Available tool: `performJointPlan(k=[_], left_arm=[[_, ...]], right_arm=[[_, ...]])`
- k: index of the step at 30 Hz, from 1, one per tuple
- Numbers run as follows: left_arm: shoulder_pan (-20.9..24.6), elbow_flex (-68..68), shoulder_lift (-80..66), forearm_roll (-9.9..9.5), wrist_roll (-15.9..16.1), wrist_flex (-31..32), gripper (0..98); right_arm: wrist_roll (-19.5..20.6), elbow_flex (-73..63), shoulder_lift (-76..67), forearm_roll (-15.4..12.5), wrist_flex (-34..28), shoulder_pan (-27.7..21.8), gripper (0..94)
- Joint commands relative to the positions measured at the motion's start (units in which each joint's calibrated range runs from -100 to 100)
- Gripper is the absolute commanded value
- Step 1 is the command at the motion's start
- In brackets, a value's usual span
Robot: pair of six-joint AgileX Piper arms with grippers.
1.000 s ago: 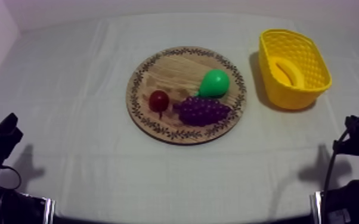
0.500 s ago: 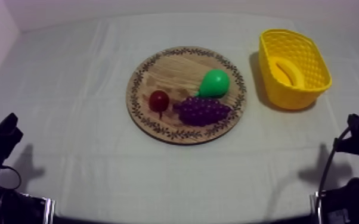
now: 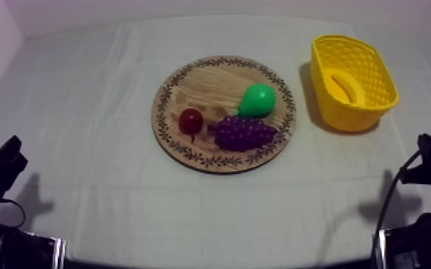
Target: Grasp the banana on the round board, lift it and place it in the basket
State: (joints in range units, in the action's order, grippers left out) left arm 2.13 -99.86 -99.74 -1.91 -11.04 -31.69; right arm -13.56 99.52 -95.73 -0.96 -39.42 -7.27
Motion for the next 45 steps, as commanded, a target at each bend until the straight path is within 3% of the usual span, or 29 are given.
performJointPlan(k=[1, 45], left_arm=[[0.0, -0.03, -0.01, 0.03, -0.02, 0.0, 0.1], [0.0, -0.03, -0.01, 0.03, -0.02, 0.0, 0.1]], right_arm=[[0.72, 0.06, -0.02, 0.06, 0.04, 0.0, 0.5], [1.28, 0.15, -0.02, 0.06, 0.07, 0.0, 0.5]])
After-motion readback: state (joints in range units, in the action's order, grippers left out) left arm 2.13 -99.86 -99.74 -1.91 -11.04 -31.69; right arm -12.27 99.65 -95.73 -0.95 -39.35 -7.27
